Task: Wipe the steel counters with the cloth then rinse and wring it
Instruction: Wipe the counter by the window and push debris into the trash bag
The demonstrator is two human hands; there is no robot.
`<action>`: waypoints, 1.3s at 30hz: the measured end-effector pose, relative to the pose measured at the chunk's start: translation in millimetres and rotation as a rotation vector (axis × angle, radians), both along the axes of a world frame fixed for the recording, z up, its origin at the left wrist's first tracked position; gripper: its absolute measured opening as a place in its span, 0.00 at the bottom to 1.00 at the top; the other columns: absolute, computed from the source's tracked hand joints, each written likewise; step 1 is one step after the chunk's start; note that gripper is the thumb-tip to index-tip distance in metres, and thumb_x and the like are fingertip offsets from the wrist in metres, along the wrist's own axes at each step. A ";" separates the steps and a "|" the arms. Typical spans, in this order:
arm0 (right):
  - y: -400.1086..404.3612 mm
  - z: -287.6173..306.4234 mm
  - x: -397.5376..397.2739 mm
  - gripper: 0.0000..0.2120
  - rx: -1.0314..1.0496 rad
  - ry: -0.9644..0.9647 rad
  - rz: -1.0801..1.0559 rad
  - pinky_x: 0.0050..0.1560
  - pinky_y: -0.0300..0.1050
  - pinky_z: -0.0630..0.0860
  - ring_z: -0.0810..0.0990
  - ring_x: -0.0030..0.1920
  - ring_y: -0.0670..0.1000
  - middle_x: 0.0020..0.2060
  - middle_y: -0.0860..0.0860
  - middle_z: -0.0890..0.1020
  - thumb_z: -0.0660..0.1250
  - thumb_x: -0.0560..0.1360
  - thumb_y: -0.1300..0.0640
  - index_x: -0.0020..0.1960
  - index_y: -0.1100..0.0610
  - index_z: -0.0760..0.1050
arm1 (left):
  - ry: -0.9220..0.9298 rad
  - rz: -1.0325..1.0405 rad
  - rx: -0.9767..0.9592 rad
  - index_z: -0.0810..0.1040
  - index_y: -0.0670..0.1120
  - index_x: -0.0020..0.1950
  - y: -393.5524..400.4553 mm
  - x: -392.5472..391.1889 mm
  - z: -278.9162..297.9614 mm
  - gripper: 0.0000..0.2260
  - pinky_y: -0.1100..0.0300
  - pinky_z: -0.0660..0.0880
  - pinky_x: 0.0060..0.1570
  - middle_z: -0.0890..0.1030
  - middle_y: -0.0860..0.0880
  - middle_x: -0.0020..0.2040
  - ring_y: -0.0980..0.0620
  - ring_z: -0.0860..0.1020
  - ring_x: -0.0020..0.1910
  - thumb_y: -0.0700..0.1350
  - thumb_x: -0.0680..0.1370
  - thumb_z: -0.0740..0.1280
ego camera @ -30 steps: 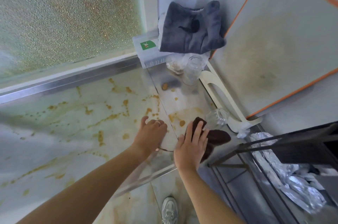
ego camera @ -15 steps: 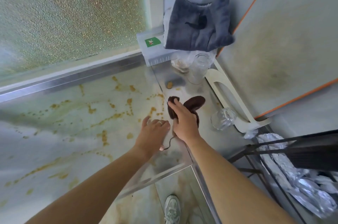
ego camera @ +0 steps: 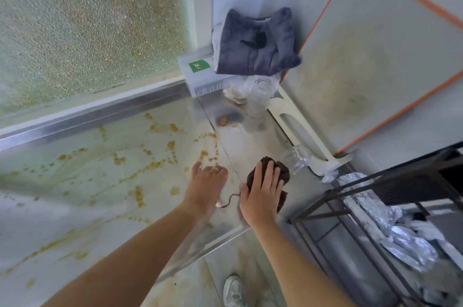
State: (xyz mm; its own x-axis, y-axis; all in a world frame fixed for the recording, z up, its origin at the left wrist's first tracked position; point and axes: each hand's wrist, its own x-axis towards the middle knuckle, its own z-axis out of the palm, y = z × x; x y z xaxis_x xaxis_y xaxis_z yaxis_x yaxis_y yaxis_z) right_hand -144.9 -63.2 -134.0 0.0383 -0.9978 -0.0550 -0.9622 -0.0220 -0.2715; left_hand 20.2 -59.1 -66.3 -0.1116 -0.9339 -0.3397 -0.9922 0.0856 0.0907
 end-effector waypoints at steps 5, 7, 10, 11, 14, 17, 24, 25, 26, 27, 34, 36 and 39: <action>-51.5 -3.1 10.3 0.33 0.055 -0.057 0.057 0.81 0.60 0.41 0.41 0.82 0.59 0.82 0.58 0.42 0.43 0.83 0.44 0.83 0.57 0.43 | -0.026 -0.028 0.009 0.70 0.49 0.63 -8.7 3.9 -4.4 0.33 0.46 0.56 0.75 0.76 0.53 0.61 0.50 0.76 0.63 0.58 0.64 0.79; -74.1 -0.7 17.8 0.32 0.066 -0.091 0.053 0.81 0.58 0.39 0.38 0.82 0.57 0.82 0.57 0.40 0.49 0.85 0.47 0.83 0.55 0.41 | -0.043 -0.037 0.007 0.68 0.48 0.66 -11.4 2.1 -4.3 0.36 0.44 0.55 0.76 0.75 0.51 0.65 0.49 0.75 0.64 0.59 0.65 0.79; -106.2 -0.3 29.2 0.33 0.069 -0.131 0.052 0.80 0.58 0.38 0.37 0.82 0.57 0.82 0.56 0.40 0.54 0.85 0.50 0.83 0.54 0.42 | -0.072 -0.053 -0.010 0.65 0.46 0.70 -13.7 -2.1 -7.3 0.41 0.43 0.53 0.77 0.73 0.48 0.69 0.48 0.75 0.66 0.58 0.64 0.80; -115.6 0.6 32.4 0.33 0.080 -0.146 0.069 0.80 0.58 0.38 0.37 0.82 0.57 0.82 0.56 0.40 0.55 0.85 0.50 0.83 0.54 0.42 | -0.066 -0.052 -0.011 0.65 0.46 0.70 -12.2 -2.2 -9.4 0.42 0.44 0.53 0.78 0.74 0.48 0.67 0.48 0.76 0.64 0.57 0.63 0.81; -139.9 4.5 44.3 0.34 0.069 -0.177 0.164 0.81 0.57 0.39 0.39 0.82 0.56 0.83 0.55 0.43 0.56 0.84 0.51 0.84 0.54 0.43 | -0.043 -0.051 -0.071 0.64 0.47 0.69 -11.2 -0.6 -16.6 0.44 0.45 0.53 0.77 0.75 0.49 0.64 0.48 0.77 0.61 0.57 0.60 0.82; -165.1 9.0 61.8 0.36 0.111 -0.309 0.245 0.81 0.53 0.39 0.41 0.82 0.52 0.83 0.51 0.46 0.59 0.82 0.54 0.83 0.53 0.43 | -0.048 -0.047 -0.090 0.62 0.47 0.71 -11.3 -1.0 -19.9 0.46 0.45 0.54 0.77 0.73 0.48 0.64 0.47 0.75 0.62 0.56 0.60 0.82; -185.8 27.8 87.2 0.37 0.259 -0.435 0.345 0.81 0.53 0.38 0.44 0.82 0.49 0.83 0.45 0.52 0.59 0.77 0.68 0.82 0.48 0.55 | -0.065 -0.049 -0.110 0.63 0.47 0.70 -8.5 0.6 -23.4 0.45 0.46 0.56 0.77 0.74 0.50 0.62 0.47 0.76 0.60 0.58 0.60 0.82; -183.6 30.7 87.4 0.36 0.282 -0.458 0.354 0.81 0.53 0.37 0.45 0.81 0.49 0.82 0.45 0.53 0.58 0.77 0.69 0.81 0.47 0.58 | -0.059 -0.047 -0.113 0.63 0.47 0.70 -7.4 1.6 -23.5 0.45 0.46 0.56 0.77 0.75 0.50 0.61 0.48 0.76 0.60 0.59 0.60 0.81; -179.6 32.2 87.3 0.35 0.290 -0.478 0.378 0.81 0.54 0.38 0.46 0.81 0.49 0.82 0.45 0.54 0.57 0.77 0.71 0.80 0.47 0.60 | -0.054 -0.047 -0.113 0.63 0.48 0.70 -6.2 2.7 -23.5 0.45 0.47 0.56 0.76 0.75 0.51 0.61 0.48 0.76 0.61 0.59 0.60 0.81; -174.4 31.9 87.2 0.35 0.290 -0.492 0.405 0.81 0.55 0.38 0.46 0.82 0.49 0.82 0.45 0.56 0.56 0.76 0.72 0.79 0.48 0.63 | -0.049 -0.047 -0.120 0.63 0.48 0.70 -5.2 3.8 -23.6 0.45 0.47 0.56 0.76 0.75 0.51 0.62 0.48 0.76 0.61 0.60 0.61 0.81; -105.5 27.2 67.9 0.28 0.152 -0.453 0.336 0.81 0.52 0.53 0.64 0.78 0.49 0.77 0.47 0.68 0.62 0.75 0.69 0.72 0.51 0.74 | 0.032 -0.013 -0.101 0.65 0.48 0.72 7.3 1.8 -12.3 0.39 0.46 0.59 0.76 0.74 0.49 0.68 0.49 0.74 0.68 0.55 0.66 0.79; -85.2 28.8 50.9 0.26 0.076 -0.376 0.326 0.77 0.54 0.64 0.70 0.74 0.49 0.74 0.47 0.73 0.65 0.75 0.68 0.71 0.52 0.76 | 0.014 -0.048 -0.113 0.73 0.48 0.68 12.2 0.0 -12.7 0.39 0.43 0.68 0.70 0.77 0.48 0.66 0.48 0.77 0.66 0.53 0.60 0.83; -61.8 37.3 29.1 0.24 0.007 -0.182 0.323 0.63 0.56 0.76 0.75 0.70 0.49 0.71 0.47 0.77 0.72 0.74 0.62 0.69 0.52 0.76 | 0.012 -0.022 -0.111 0.78 0.45 0.59 11.5 -0.5 -12.3 0.39 0.47 0.75 0.62 0.80 0.46 0.60 0.46 0.80 0.60 0.55 0.51 0.85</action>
State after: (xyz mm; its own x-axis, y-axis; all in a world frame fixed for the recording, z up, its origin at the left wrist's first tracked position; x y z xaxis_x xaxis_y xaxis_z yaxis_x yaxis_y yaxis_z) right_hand -115.8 -125.0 -96.7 0.3608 -0.9323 -0.0248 -0.8419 -0.3142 -0.4387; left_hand 19.7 -47.7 -78.6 -0.1357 -0.9629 -0.2332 -0.9889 0.1171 0.0919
